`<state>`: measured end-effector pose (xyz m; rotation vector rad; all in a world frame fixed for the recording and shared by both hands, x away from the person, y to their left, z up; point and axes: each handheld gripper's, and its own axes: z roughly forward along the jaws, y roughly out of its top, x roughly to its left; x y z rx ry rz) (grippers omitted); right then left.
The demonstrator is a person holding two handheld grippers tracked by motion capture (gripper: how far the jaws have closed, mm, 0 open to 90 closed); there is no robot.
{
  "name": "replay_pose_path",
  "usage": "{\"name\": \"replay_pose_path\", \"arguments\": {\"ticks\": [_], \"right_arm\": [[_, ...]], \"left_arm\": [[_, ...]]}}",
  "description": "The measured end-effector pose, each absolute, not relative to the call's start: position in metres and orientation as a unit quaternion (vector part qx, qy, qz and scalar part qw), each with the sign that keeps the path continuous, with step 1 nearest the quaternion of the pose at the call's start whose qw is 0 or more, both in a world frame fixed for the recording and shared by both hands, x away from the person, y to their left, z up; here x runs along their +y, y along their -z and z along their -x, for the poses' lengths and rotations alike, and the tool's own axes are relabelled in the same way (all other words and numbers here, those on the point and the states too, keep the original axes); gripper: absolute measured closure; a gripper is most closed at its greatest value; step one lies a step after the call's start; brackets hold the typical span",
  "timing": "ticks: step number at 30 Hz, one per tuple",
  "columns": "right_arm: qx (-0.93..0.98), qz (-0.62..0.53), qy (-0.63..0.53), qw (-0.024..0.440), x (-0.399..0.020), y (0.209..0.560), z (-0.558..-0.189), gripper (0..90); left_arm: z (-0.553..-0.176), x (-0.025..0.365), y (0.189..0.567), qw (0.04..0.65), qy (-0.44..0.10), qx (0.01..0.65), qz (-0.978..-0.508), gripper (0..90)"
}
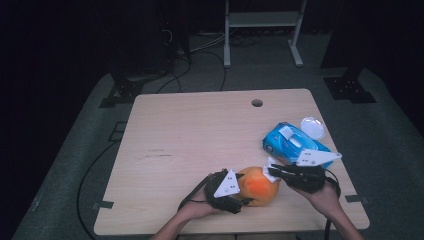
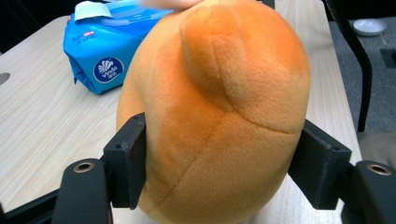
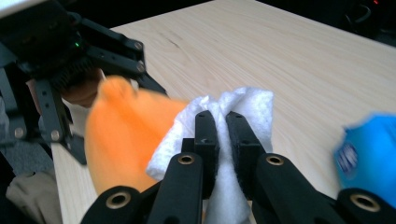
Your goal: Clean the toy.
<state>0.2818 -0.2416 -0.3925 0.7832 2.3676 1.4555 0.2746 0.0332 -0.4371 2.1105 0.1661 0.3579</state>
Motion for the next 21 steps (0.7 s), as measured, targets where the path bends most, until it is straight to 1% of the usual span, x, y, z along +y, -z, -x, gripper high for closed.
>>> {"name": "replay_pose_path", "arguments": {"ticks": [4, 7, 9, 15, 18, 19, 20, 21], "right_arm": [[0.812, -0.278, -0.497, 0.127, -0.258, 0.396, -0.273, 83.4], [0.814, -0.271, -0.498, 0.125, -0.259, 0.396, -0.266, 83.4], [0.819, -0.256, -0.5, 0.121, -0.252, 0.395, -0.261, 83.4], [0.813, -0.208, -0.534, 0.103, -0.209, 0.389, -0.261, 83.4], [0.814, -0.193, -0.534, 0.121, -0.193, 0.383, -0.266, 83.4], [0.814, -0.193, -0.534, 0.121, -0.193, 0.383, -0.266, 83.4], [0.812, -0.204, -0.53, 0.136, -0.195, 0.382, -0.273, 83.4], [0.81, -0.213, -0.528, 0.141, -0.2, 0.383, -0.277, 83.4]], "left_arm": [[-0.276, 0.032, 0.437, 0.478, -0.145, 0.072, -0.863, 28.7], [-0.278, 0.032, 0.436, 0.483, -0.14, 0.082, -0.86, 29.4], [-0.279, 0.032, 0.435, 0.485, -0.137, 0.09, -0.859, 30.1], [-0.281, 0.032, 0.434, 0.485, -0.14, 0.103, -0.857, 33.4], [-0.282, 0.035, 0.434, 0.49, -0.142, 0.112, -0.853, 35.2], [-0.282, 0.035, 0.434, 0.49, -0.142, 0.112, -0.853, 35.8], [-0.285, 0.041, 0.435, 0.5, -0.132, 0.128, -0.846, 36.4], [-0.286, 0.042, 0.435, 0.501, -0.13, 0.13, -0.846, 36.4]]}}
